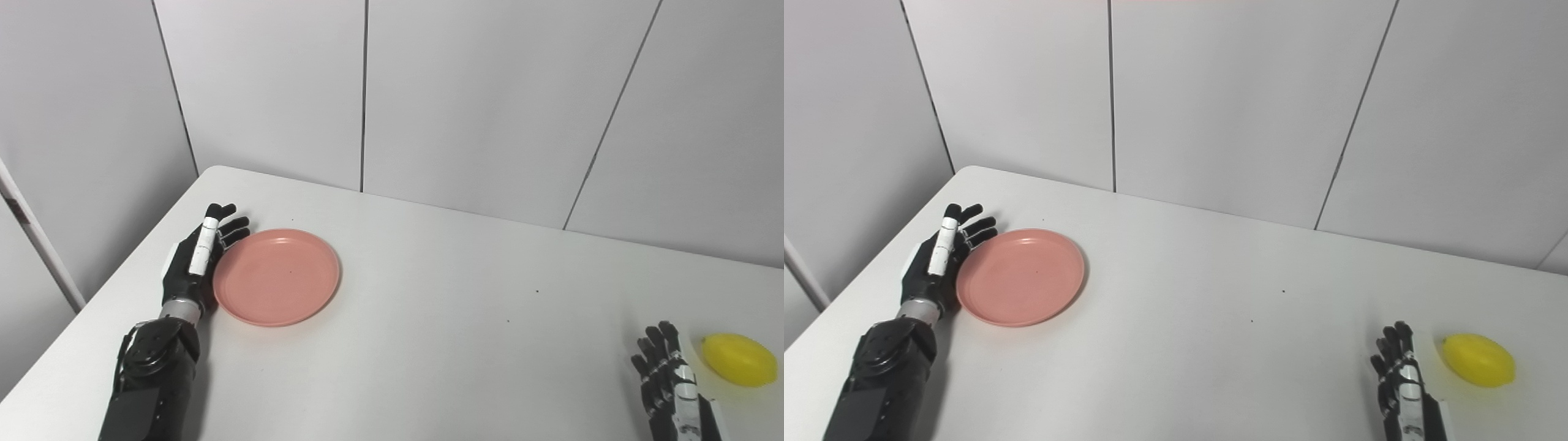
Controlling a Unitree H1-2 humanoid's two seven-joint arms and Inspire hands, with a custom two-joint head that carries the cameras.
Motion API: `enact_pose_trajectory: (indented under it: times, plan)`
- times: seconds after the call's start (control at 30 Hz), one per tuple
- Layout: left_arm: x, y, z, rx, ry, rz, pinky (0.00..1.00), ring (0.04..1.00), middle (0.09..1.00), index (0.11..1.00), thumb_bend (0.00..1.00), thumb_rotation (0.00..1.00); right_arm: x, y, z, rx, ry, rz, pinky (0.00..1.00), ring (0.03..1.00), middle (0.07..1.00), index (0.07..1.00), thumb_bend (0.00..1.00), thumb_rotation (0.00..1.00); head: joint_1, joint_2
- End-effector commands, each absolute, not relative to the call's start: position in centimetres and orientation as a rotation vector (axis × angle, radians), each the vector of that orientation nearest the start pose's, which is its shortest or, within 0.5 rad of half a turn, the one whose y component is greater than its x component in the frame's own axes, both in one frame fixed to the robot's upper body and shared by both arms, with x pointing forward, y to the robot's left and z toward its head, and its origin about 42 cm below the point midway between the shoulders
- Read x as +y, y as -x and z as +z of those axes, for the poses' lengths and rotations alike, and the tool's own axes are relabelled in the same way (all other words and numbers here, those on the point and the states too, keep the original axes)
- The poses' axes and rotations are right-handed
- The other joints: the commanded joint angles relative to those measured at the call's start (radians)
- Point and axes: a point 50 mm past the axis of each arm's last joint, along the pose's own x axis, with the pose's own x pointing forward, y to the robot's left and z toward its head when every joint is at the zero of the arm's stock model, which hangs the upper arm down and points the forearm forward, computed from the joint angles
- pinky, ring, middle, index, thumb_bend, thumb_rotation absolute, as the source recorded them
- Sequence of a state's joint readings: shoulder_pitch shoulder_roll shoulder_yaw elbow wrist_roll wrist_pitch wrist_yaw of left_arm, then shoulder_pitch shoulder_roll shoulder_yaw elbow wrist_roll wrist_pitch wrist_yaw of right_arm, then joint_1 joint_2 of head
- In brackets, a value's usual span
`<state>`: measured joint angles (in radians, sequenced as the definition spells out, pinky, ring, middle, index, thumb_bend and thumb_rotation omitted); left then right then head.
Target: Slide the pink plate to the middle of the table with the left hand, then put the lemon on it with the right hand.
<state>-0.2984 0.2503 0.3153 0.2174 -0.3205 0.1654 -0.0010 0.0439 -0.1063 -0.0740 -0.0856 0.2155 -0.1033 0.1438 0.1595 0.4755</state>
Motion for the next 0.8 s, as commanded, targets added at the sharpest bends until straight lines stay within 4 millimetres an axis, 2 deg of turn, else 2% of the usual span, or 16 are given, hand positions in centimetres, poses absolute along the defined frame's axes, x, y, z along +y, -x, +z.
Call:
enact_pose_trajectory:
  times: [0.0,0.37,0.77]
  plan:
    - [35.7,-37.2,15.3,-0.003,0.185,0.239,0.75,0.763,0.744,0.777,0.88,0.78,-25.4,-26.3,11.1,-0.134,-0.111,0.068,1.0,0.994,0.979,1.0,0.67,0.99,0.0,0.001]
    - [32.7,-36.6,15.5,-0.003,0.242,0.183,0.76,0.763,0.766,0.799,0.86,0.84,-25.5,-26.2,11.1,-0.138,-0.104,0.071,1.0,0.99,0.978,1.0,0.66,0.98,-0.002,0.005]
    - [31.1,-36.1,14.6,0.017,0.303,0.175,0.76,0.766,0.759,0.797,0.88,0.82,-25.3,-26.3,11.2,-0.139,-0.106,0.071,1.0,0.989,0.971,0.997,0.68,0.97,-0.009,0.014]
